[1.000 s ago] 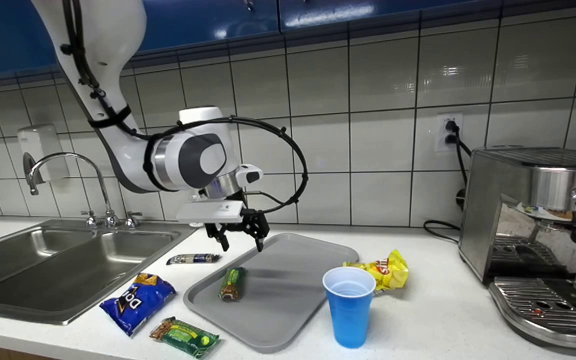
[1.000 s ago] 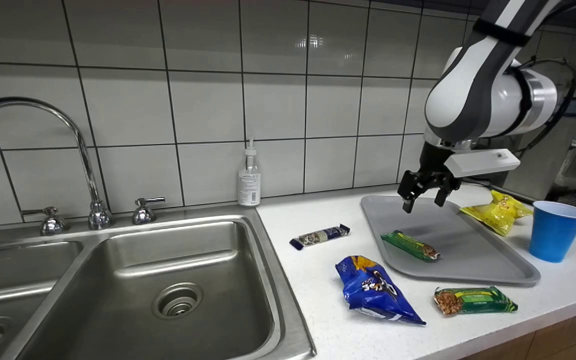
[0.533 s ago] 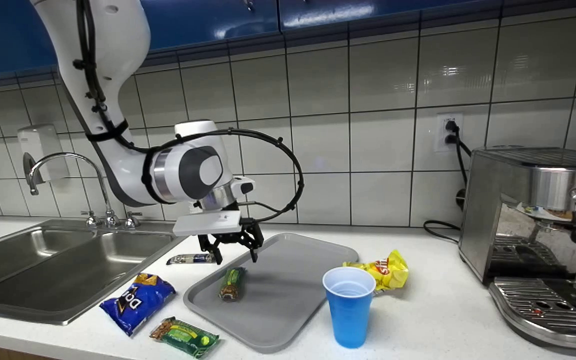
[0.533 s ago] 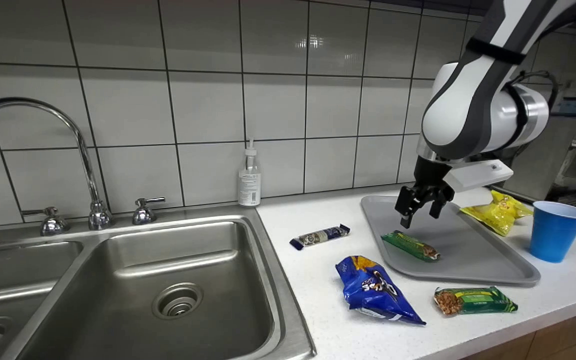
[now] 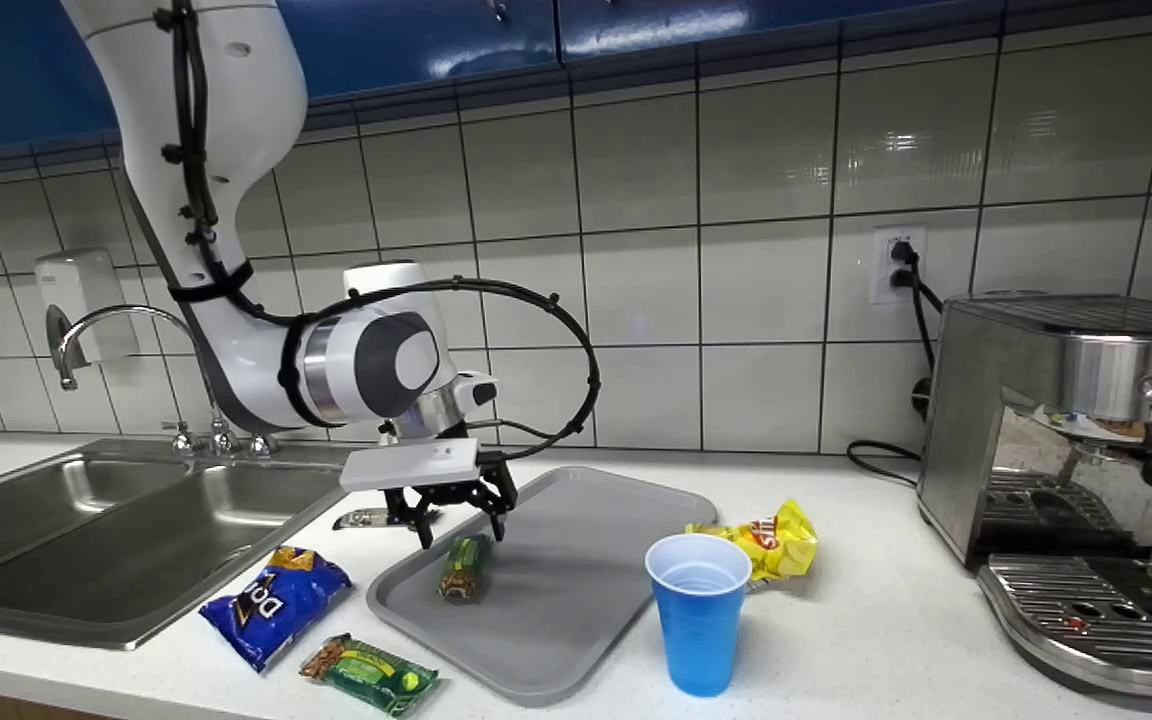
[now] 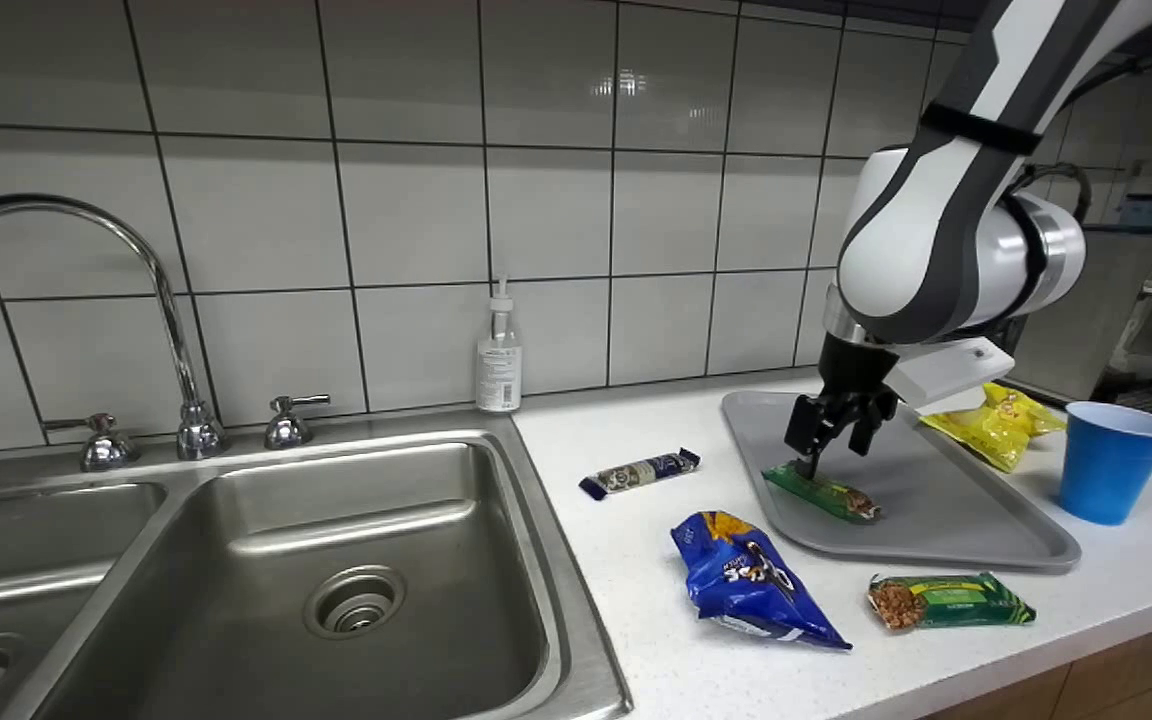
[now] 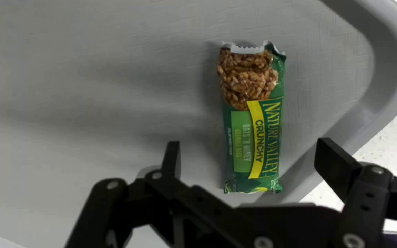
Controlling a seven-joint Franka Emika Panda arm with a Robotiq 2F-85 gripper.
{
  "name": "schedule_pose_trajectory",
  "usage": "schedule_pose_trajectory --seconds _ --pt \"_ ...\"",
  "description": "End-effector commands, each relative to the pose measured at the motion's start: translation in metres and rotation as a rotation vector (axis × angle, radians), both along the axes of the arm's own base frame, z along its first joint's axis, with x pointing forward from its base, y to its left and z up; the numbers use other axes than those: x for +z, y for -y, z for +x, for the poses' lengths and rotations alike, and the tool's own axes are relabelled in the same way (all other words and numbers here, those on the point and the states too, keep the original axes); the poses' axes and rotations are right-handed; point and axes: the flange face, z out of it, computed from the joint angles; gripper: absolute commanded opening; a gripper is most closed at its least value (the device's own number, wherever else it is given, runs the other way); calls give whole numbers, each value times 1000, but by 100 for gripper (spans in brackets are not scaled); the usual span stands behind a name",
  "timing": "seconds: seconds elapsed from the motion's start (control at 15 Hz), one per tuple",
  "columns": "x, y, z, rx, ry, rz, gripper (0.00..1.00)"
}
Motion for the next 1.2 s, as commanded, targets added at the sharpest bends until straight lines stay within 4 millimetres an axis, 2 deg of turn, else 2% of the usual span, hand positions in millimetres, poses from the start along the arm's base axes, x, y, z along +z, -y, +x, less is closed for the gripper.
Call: schedule_pose_trajectory --seconds 0.0,0.33,0.87,0.93,1.0,1.13 --pt "-6 -3 4 44 7 2 100" --pt "-19 -1 6 37 -4 -5 100" --pt "-26 -1 9 35 -9 0 100" --pt "-26 -1 9 35 -8 0 75" --pt "-27 -1 9 36 -6 0 74" --pt "-25 -1 7 42 -5 3 58"
